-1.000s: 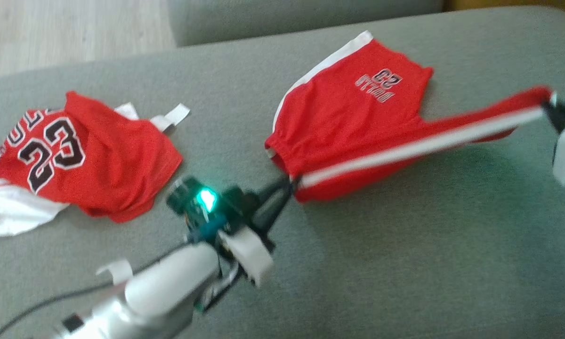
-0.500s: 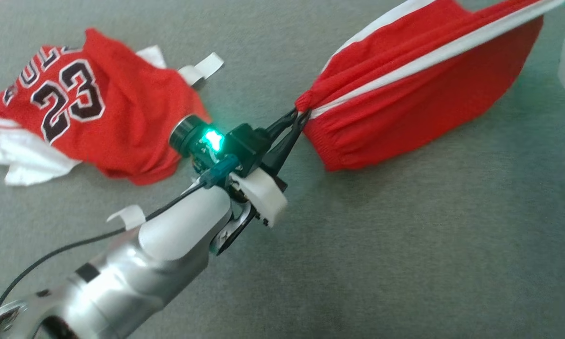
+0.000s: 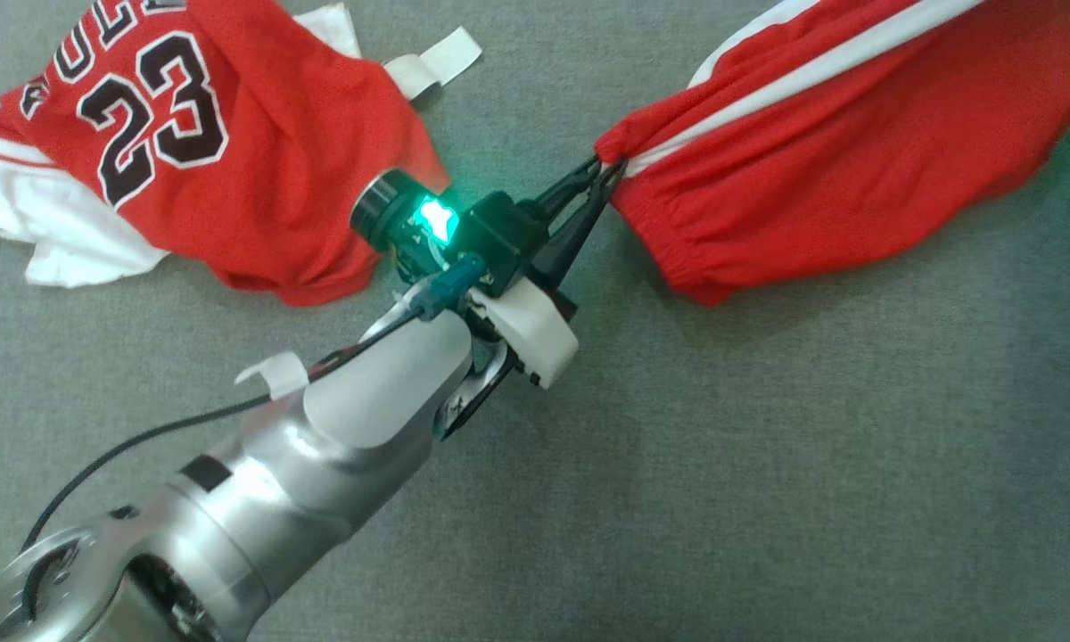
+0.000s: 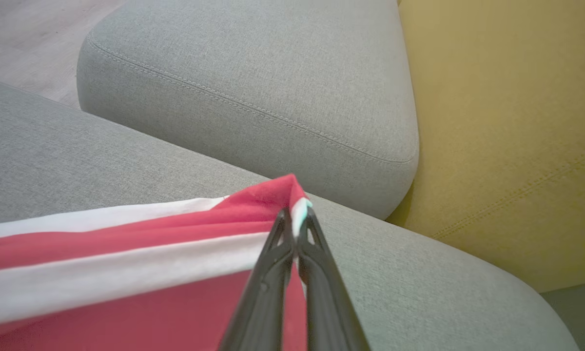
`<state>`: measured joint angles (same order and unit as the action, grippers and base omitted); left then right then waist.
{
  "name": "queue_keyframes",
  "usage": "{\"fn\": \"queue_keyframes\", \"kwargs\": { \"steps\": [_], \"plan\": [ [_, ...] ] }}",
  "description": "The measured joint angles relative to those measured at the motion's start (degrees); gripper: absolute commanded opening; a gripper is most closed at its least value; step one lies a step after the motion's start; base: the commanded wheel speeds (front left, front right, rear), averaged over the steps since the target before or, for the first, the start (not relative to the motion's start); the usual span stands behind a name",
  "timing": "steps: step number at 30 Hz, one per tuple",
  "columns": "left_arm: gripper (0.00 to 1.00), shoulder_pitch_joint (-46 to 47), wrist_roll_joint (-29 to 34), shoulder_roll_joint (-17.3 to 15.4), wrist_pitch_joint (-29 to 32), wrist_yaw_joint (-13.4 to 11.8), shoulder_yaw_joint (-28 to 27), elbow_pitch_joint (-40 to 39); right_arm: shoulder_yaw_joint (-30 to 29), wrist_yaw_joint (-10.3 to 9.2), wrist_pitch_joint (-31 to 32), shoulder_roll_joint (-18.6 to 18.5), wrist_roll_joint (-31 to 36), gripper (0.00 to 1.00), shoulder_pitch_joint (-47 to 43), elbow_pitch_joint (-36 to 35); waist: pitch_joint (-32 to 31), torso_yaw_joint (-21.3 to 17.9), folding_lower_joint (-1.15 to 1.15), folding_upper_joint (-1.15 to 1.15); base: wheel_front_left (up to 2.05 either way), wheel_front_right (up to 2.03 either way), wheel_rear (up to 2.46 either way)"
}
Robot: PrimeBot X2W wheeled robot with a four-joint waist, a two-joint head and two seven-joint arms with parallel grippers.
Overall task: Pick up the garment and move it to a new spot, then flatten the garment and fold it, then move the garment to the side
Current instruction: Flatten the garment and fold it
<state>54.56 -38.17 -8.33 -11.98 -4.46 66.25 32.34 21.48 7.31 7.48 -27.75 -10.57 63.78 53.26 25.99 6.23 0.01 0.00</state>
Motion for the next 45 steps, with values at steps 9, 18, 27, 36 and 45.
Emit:
{"fn": "queue_keyframes", "kwargs": {
  "steps": [9, 18, 27, 36, 45],
  "plan": [
    [0.00, 1.7, 0.5, 1.9, -1.3, 0.9, -0.7, 2.7, 1.2, 0.00, -2.6, 0.8, 0.5, 0.00, 2.8, 7.1, 2.2, 1.5, 0.00, 0.00, 0.00, 0.00, 0.00],
    [1.00, 1.7, 0.5, 2.4, -1.8, 0.9, -1.3, 4.8, 0.1, 0.00, -8.8, 2.0, 0.5, 1.00, 5.7, 11.5, 2.1, 1.4, -0.01, 0.00, 0.00, 0.00, 0.00],
    [1.00, 1.3, 0.4, 2.1, -2.3, -0.3, -2.7, 6.3, -3.2, 0.00, -16.8, 3.6, -2.9, 1.00, 5.8, 14.2, -0.6, 0.7, -0.01, 0.00, 0.00, 0.00, 0.00],
    [1.00, -5.2, 1.6, -1.6, -2.5, -6.6, -13.3, -0.5, -10.4, -0.01, -21.9, 7.5, -11.8, 1.00, -4.6, 2.1, -7.3, -0.6, -0.01, 0.00, 0.00, 0.00, 0.00],
    [1.00, -22.3, 8.6, -5.7, -2.7, -12.9, -29.6, -15.1, -20.3, -0.01, -22.1, 15.6, -9.5, 1.00, -30.2, -21.7, -14.6, -3.1, -0.03, 0.00, 0.00, 0.00, 0.00]
  ]
}}
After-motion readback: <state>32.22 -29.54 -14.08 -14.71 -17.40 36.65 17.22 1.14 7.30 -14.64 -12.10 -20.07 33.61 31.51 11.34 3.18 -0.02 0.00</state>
